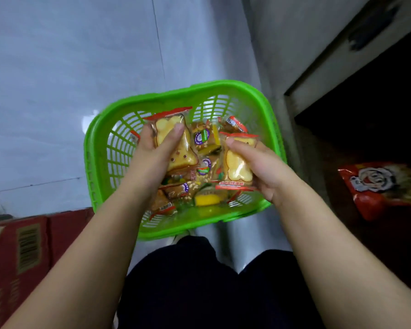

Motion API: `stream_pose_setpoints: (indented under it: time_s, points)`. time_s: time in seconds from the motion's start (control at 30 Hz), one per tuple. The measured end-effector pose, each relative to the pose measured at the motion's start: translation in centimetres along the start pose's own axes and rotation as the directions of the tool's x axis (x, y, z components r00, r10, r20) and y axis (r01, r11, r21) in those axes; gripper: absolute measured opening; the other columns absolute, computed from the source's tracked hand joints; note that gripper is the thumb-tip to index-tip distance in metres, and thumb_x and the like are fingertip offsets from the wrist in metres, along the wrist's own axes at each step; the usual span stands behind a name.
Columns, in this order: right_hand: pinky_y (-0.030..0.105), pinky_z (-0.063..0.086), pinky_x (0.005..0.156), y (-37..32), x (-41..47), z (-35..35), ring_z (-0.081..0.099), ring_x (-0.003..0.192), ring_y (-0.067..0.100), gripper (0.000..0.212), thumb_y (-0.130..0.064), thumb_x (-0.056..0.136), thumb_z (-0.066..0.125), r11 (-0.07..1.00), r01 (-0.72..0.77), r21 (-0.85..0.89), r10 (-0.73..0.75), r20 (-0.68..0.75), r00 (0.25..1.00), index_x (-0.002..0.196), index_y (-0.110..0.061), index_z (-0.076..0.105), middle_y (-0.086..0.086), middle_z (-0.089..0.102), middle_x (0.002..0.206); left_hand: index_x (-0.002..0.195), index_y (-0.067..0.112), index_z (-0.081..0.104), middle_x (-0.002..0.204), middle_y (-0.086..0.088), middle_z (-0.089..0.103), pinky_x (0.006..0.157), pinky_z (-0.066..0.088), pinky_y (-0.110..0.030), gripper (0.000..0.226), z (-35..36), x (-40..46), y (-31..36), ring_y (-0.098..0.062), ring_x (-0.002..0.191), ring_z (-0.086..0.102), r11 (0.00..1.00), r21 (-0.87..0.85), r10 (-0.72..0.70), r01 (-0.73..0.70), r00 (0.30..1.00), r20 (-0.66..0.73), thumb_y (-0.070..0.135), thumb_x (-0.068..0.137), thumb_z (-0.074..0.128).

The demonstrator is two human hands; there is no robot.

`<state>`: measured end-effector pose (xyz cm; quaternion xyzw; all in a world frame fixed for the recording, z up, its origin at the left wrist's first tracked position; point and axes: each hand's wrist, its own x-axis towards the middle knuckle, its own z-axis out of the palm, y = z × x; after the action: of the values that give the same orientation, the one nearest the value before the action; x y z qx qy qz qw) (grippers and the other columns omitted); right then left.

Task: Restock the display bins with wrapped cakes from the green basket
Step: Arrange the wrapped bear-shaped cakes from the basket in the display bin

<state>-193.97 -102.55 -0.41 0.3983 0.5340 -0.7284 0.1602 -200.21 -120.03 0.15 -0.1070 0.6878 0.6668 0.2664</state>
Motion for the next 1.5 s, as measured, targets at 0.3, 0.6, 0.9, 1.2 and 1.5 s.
stream_pose_setpoints:
  time_s: [0.3, 0.6, 0.9, 1.2, 1.5]
  points:
    - [0.017, 0.052, 0.074, -15.7, -31.6, -2.3, 0.064, 0.082, -0.003, 0.038, -0.021, 0.077, 0.074, 0.891, 0.449, -0.063, -0.436, -0.393, 0.809, 0.111, -0.026, 0.058, -0.011, 0.067, 0.097, 0.093, 0.052, 0.06, 0.11, 0.005, 0.068, 0.094, 0.046, -0.054, 0.026, 11.4, -17.5, 22.4, -0.024, 0.106, 0.063, 0.997, 0.008, 0.075, -0.078, 0.976, 0.203, 0.06, 0.068, 0.062]
    - [0.021, 0.054, 0.075, -18.4, -52.0, -12.2, 0.066, 0.086, 0.005, 0.039, -0.035, 0.07, 0.073, 0.822, 0.554, -0.129, -0.488, -0.661, 0.57, 0.106, -0.038, 0.059, -0.013, 0.069, 0.096, 0.112, 0.042, 0.055, 0.107, 0.013, 0.067, 0.087, 0.052, -0.046, 0.042, 24.8, -32.4, 31.3, -0.015, 0.104, 0.064, 0.974, 0.051, 0.114, -0.222, 0.67, 0.734, 0.038, 0.07, 0.056]
    - [0.019, 0.045, 0.066, -8.9, -52.5, -21.0, 0.06, 0.08, 0.014, 0.018, -0.037, 0.078, 0.068, 0.951, 0.017, -0.309, -0.265, -0.783, 0.563, 0.089, -0.027, 0.058, -0.014, 0.063, 0.079, 0.116, 0.03, 0.046, 0.116, 0.009, 0.059, 0.089, 0.043, -0.027, 0.062, 33.1, -37.5, 25.4, -0.016, 0.114, 0.052, 0.778, 0.415, -0.128, -0.471, 0.528, 0.84, 0.061, 0.064, 0.061]
    - [0.034, 0.022, 0.111, -7.6, -53.1, -23.9, 0.015, 0.14, 0.027, 0.097, -0.031, 0.069, 0.071, 0.897, -0.118, -0.427, -0.174, -0.585, 0.793, 0.147, -0.029, 0.013, 0.003, 0.013, 0.153, 0.145, 0.025, 0.03, 0.147, 0.004, 0.04, 0.109, 0.032, -0.036, 0.088, 36.6, -37.3, 24.3, -0.016, 0.133, 0.038, 0.562, 0.493, -0.245, -0.664, 0.436, 0.866, 0.067, 0.073, 0.058]
    - [0.03, 0.049, 0.09, -8.3, -53.0, -25.2, 0.059, 0.106, 0.012, 0.068, -0.026, 0.077, 0.073, 0.95, 0.312, -0.002, -0.234, -0.667, 0.707, 0.136, -0.036, 0.041, -0.007, 0.056, 0.125, 0.145, 0.026, 0.025, 0.15, 0.003, 0.035, 0.091, 0.029, -0.024, 0.086, 37.4, -36.7, 24.8, -0.018, 0.133, 0.037, 0.361, 0.494, -0.353, -0.791, 0.375, 0.857, 0.067, 0.076, 0.054]
